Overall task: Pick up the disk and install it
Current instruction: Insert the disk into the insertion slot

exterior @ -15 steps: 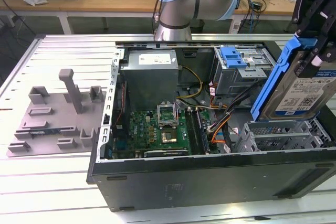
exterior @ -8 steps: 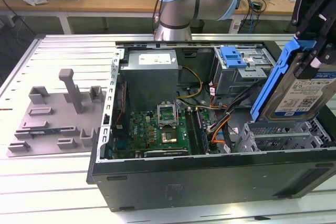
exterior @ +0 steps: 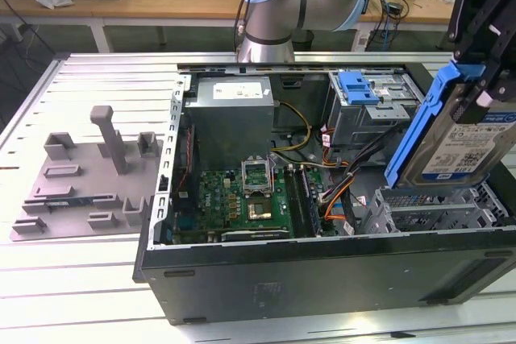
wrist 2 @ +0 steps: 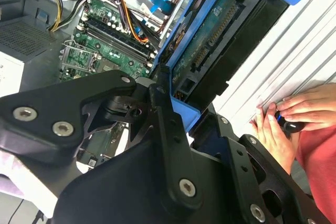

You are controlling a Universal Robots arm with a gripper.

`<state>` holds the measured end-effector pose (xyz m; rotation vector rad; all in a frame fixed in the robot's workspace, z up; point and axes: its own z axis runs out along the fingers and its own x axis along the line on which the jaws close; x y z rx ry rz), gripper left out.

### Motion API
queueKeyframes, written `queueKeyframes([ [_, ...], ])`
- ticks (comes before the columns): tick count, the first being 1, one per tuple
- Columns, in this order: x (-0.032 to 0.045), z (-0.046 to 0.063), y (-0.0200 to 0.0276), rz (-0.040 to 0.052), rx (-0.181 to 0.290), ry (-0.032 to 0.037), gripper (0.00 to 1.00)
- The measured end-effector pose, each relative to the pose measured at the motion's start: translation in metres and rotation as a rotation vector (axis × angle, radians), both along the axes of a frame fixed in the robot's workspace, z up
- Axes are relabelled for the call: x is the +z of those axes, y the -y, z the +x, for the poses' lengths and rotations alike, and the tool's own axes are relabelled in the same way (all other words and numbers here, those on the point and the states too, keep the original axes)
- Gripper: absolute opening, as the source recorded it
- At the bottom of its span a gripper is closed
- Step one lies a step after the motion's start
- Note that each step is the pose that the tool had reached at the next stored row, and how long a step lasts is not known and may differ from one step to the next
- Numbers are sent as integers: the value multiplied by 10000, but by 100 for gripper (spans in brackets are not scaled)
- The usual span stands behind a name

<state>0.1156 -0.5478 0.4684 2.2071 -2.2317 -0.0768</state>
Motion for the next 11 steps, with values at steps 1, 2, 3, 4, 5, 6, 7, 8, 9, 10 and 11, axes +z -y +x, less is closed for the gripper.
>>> queueKeyframes([
  [1, -3, 1, 0, 0, 0, 0, 37],
  [2, -6, 3, 0, 0, 0, 0, 37],
  [3, -10, 4, 0, 1, 0, 0, 37],
  [4, -17, 5, 0, 0, 0, 0, 37],
  [5, -20, 5, 0, -1, 0, 0, 37],
  [6, -24, 5, 1, 0, 0, 0, 37],
  [7, -28, 5, 1, 0, 0, -1, 37],
  [8, -34, 5, 2, 0, 0, 0, 37],
  [9, -38, 5, 2, -1, 0, 0, 37],
  [10, -42, 6, 2, 0, 0, 0, 37],
  [11, -47, 5, 2, 0, 0, 0, 37],
])
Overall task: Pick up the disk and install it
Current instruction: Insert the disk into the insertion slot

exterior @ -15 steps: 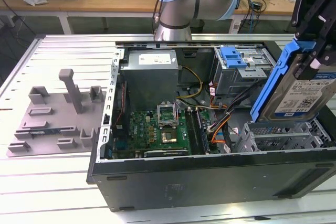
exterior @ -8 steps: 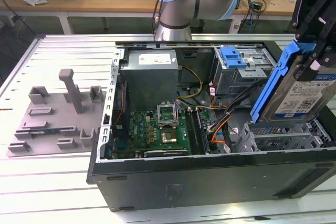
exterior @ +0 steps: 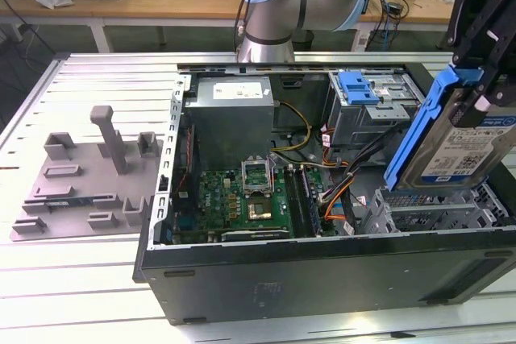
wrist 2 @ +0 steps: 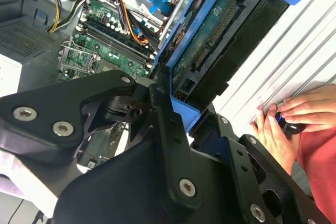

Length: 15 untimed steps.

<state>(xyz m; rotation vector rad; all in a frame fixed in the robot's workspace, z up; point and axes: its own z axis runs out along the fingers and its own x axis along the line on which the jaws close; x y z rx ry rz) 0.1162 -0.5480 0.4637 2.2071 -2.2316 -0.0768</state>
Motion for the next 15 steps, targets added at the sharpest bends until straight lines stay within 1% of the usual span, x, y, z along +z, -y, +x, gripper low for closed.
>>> queueKeyframes([
  [4, -20, 0, 1, 0, 0, 0, 37],
  [5, -36, 18, 0, 0, 12, 0, 37],
  [9, -98, 26, 1, 0, 61, 0, 37],
  [15, -118, 26, 2, 0, 66, 0, 37],
])
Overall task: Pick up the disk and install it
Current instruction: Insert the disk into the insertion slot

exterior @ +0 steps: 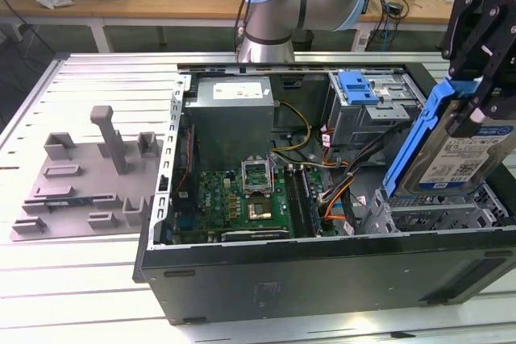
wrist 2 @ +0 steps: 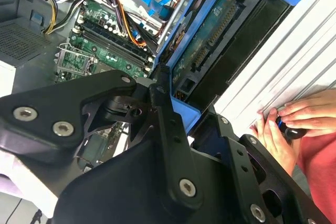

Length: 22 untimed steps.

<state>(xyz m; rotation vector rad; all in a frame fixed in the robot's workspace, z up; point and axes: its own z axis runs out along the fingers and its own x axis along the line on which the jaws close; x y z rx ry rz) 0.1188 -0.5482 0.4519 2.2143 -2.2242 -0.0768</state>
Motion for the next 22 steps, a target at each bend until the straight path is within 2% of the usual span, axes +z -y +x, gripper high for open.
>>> queueKeyframes([
  [16, -49, 11, 9, 0, 16, 0, 37],
  [22, -118, 11, 16, 0, 18, 0, 37],
])
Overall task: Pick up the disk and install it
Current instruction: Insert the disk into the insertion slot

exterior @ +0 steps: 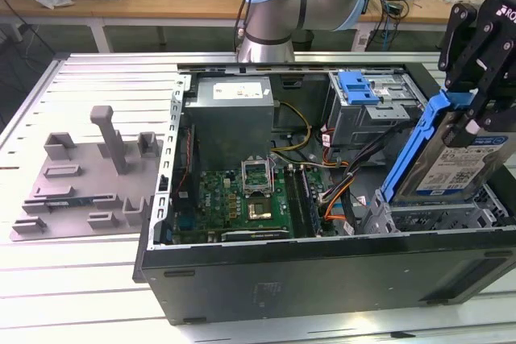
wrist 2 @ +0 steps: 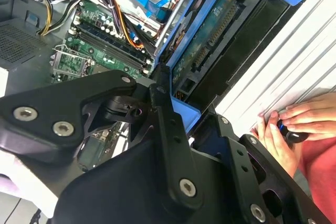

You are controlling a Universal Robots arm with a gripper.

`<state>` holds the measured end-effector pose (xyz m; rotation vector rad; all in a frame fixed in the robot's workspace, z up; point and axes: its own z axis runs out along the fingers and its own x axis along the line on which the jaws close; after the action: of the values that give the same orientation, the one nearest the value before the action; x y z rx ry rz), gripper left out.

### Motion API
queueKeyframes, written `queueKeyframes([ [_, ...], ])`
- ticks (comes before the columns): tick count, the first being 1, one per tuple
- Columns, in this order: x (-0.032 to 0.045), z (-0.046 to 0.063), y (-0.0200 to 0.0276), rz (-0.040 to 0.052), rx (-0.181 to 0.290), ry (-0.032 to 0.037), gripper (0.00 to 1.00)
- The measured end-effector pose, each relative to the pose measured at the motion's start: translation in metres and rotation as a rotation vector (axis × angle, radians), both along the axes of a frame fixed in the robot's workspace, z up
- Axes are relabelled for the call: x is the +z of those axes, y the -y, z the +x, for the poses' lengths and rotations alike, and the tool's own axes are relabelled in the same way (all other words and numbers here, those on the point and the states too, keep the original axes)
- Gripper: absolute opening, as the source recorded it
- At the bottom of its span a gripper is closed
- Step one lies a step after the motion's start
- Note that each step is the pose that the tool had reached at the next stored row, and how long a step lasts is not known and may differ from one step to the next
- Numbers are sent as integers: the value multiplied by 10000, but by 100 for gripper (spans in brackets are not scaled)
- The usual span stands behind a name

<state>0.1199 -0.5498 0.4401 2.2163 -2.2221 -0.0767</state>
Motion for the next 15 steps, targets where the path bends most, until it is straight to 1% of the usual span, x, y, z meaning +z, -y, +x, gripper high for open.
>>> queueKeyframes([
  [15, -109, 0, 6, 2, 7, 0, 37],
])
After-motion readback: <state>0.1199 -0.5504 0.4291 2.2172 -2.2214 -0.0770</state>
